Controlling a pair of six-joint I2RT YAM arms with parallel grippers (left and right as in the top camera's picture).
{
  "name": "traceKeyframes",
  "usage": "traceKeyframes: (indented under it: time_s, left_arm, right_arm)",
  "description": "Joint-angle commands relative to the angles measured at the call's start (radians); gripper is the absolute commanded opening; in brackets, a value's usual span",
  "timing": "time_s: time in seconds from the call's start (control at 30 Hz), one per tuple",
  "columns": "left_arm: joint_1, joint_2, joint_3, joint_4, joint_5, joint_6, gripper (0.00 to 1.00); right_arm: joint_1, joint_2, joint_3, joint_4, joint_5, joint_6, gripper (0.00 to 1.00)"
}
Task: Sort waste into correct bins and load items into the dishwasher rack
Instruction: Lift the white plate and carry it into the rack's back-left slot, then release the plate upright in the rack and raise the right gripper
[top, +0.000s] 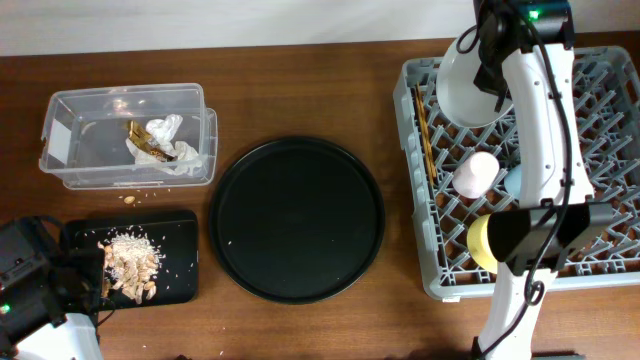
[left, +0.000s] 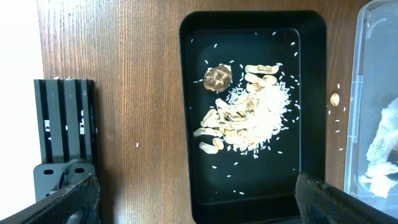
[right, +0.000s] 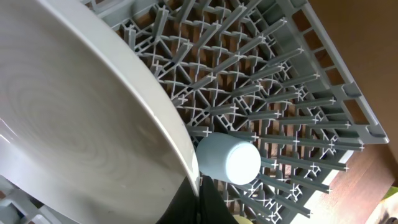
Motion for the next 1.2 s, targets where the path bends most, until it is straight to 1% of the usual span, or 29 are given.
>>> traceKeyframes:
  time_s: [0.0, 0.37, 0.7, 0.73, 0.77, 0.8, 0.83, 0.87, 1.0, 1.07, 1.17]
  left_arm:
    - [0.006, 0.001, -0.005, -0.001, -0.011, -0.010, 0.99]
    - [0.006, 0.001, -0.005, -0.001, -0.011, -0.010, 0.99]
    - [0.006, 0.001, -0.005, -0.001, -0.011, -0.010, 0.99]
    - [0.006, 0.001, -0.005, -0.001, -0.011, -0.010, 0.99]
    - [0.006, 0.001, -0.005, -0.001, -0.011, -0.010, 0.99]
    - [0.006, 0.001, -0.005, -0.001, -0.011, -0.010, 0.99]
    - [0.006, 0.001, -0.005, -0.001, -0.011, -0.010, 0.99]
    - [0.006, 0.001, -0.005, -0.001, -0.011, -0.010, 0.99]
    - [0.006, 0.001, -0.005, -0.001, -0.011, -0.010, 0.99]
    - [0.006, 0.001, -0.005, -0.001, -0.011, -0.010, 0.99]
    - [0.006, 0.001, -0.005, -0.001, -0.011, -0.010, 0.99]
  right_arm:
    - [0.016, -0.005, -0.012, 0.010, 0.046, 0.035, 0.04]
    - [0.109, -0.005, -0.186, 0.087, 0.084, 0.037, 0.04]
    - [0.186, -0.008, -0.202, 0.055, 0.119, 0.036, 0.04]
    - [0.197, -0.010, -0.201, 0.047, 0.105, 0.035, 0.15]
    - [0.203, -0.011, -0.201, 0.045, 0.091, 0.027, 0.29]
    - [0.212, -0.016, -0.196, 0.041, 0.053, 0.003, 0.59]
    - [0.214, -0.018, -0.190, 0.037, 0.025, -0.014, 0.73]
    - [0.217, -0.025, -0.178, 0.024, -0.009, -0.024, 0.79]
    - [0.218, -0.074, -0.083, -0.077, -0.110, -0.026, 0.82]
    - [0.218, -0.129, -0.075, -0.076, -0.176, -0.079, 0.82]
    - [0.219, -0.224, -0.075, -0.077, -0.272, -0.112, 0.82]
